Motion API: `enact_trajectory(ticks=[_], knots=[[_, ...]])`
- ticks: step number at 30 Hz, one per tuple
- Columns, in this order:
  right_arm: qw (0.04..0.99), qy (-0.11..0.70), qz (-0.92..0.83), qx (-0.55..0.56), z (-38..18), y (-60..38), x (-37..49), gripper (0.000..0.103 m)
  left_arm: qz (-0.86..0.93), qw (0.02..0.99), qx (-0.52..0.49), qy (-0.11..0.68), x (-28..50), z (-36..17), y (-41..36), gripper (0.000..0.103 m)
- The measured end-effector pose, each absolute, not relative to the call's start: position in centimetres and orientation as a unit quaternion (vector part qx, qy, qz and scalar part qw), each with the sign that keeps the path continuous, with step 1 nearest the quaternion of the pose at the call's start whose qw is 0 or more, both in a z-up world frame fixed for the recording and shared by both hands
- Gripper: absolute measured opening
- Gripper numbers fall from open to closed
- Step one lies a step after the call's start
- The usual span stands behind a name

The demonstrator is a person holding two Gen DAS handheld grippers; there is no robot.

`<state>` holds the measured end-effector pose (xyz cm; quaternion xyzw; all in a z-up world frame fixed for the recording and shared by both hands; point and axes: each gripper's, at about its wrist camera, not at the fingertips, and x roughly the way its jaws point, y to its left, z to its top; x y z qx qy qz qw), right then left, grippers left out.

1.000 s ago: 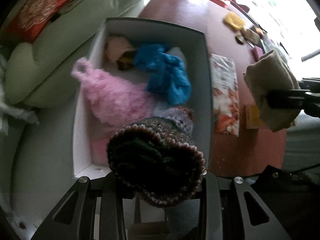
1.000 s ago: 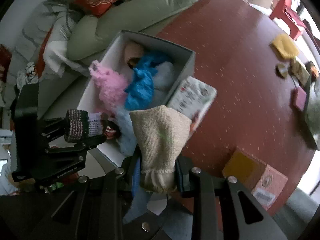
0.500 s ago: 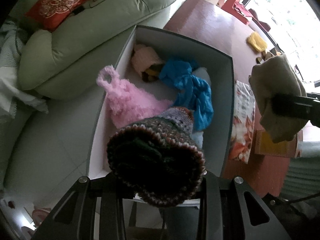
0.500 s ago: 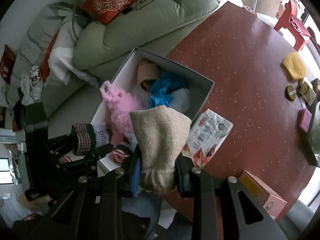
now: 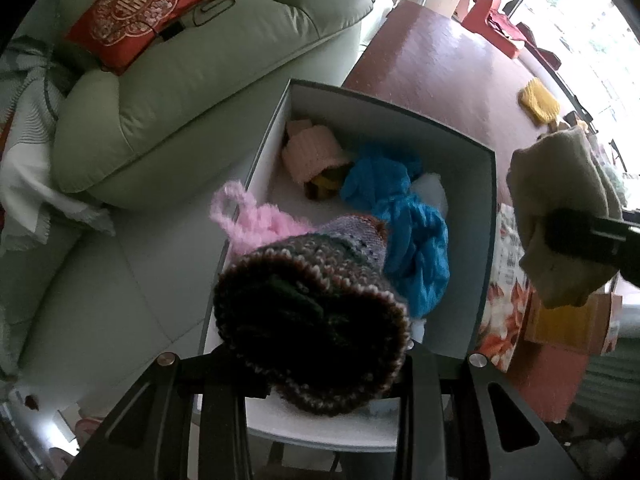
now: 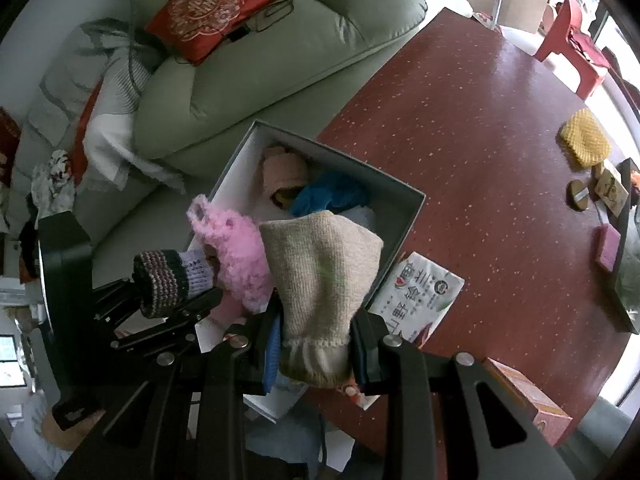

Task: Organize soft objects
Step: 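Lower the striped sock with left tool while right lowers cream glove into box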

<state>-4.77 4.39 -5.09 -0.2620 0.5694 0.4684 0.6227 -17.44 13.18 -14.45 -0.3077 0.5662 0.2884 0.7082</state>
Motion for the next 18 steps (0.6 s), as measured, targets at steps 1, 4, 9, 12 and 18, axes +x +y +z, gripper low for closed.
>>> enact_trajectory(ticks=[1, 4, 9, 12, 18], knots=[[0.624, 0.57, 0.467, -0.261, -5.1, 4.5, -4.6, 0.032, 0.29, 0.708, -0.308, 0.566, -17.2, -14.5, 13.3, 0.034], [0.627, 0.57, 0.463, -0.259, -5.3, 5.0, -4.4, 0.032, 0.294, 0.707, -0.311, 0.563, -16.6, -14.7, 13.6, 0.034], [0.628, 0.571, 0.461, -0.259, -5.6, 5.8, -4.2, 0.032, 0.293, 0.705, -0.313, 0.564, -15.8, -14.9, 13.8, 0.034], [0.628, 0.572, 0.459, -0.261, -5.8, 6.2, -4.1, 0.032, 0.294, 0.706, -0.306, 0.567, -15.5, -14.9, 13.7, 0.034], [0.627, 0.573, 0.456, -0.266, -6.2, 6.8, -4.0, 0.032, 0.299, 0.701, -0.308, 0.569, -15.5, -15.4, 14.0, 0.034]])
